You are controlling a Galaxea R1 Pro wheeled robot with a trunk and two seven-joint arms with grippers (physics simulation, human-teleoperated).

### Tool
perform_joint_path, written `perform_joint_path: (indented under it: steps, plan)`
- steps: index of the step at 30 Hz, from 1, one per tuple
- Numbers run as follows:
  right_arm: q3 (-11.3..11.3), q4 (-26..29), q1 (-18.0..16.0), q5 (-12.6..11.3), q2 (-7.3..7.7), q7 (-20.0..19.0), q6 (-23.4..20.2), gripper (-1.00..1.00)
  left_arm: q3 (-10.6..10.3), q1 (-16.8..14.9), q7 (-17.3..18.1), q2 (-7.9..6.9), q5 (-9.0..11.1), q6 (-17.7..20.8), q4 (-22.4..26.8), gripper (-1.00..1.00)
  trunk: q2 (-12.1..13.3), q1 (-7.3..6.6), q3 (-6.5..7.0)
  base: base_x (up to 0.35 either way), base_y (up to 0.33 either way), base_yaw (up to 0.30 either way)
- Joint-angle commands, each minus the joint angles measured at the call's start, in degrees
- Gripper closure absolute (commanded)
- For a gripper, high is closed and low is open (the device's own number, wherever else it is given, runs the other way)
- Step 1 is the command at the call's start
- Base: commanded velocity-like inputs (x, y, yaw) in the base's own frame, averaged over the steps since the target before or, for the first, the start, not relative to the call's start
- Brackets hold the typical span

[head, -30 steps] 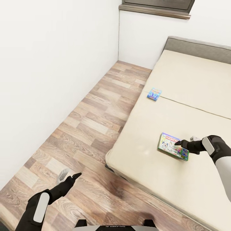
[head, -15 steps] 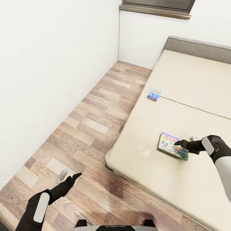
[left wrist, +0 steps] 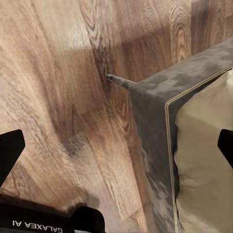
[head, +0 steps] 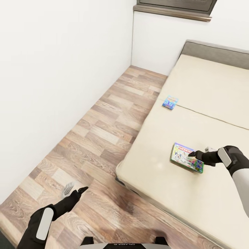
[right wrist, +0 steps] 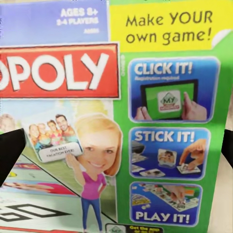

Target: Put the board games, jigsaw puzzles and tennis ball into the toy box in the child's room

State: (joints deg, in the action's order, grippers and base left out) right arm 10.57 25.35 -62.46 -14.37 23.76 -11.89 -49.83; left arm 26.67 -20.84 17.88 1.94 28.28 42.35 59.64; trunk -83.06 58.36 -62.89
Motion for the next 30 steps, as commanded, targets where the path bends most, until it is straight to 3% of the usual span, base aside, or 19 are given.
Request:
perform_joint_path:
  steps: [1,17,30]
  plan:
    - [0.41,0.05,0.06,-0.47,-0.31,-0.59,-0.35,-1.00,0.23,-0.07,0.18,0.08,0.02,0.43,-0.02,-1.00,-0.02,0.37,-0.01,0.000,0.000,0.206]
    - [0.42,0.05,0.06,-0.48,-0.30,-0.59,-0.35,-1.00,0.23,-0.07,0.14,0.08,0.02,0.43,-0.19,-1.00,-0.02,0.37,0.49,0.000,0.000,0.235]
    - [0.42,0.05,0.07,-0.48,-0.36,-0.57,-0.33,-1.00,0.23,-0.07,0.14,0.07,0.02,0.37,-0.30,-1.00,-0.02,0.37,0.59,0.000,0.000,0.065]
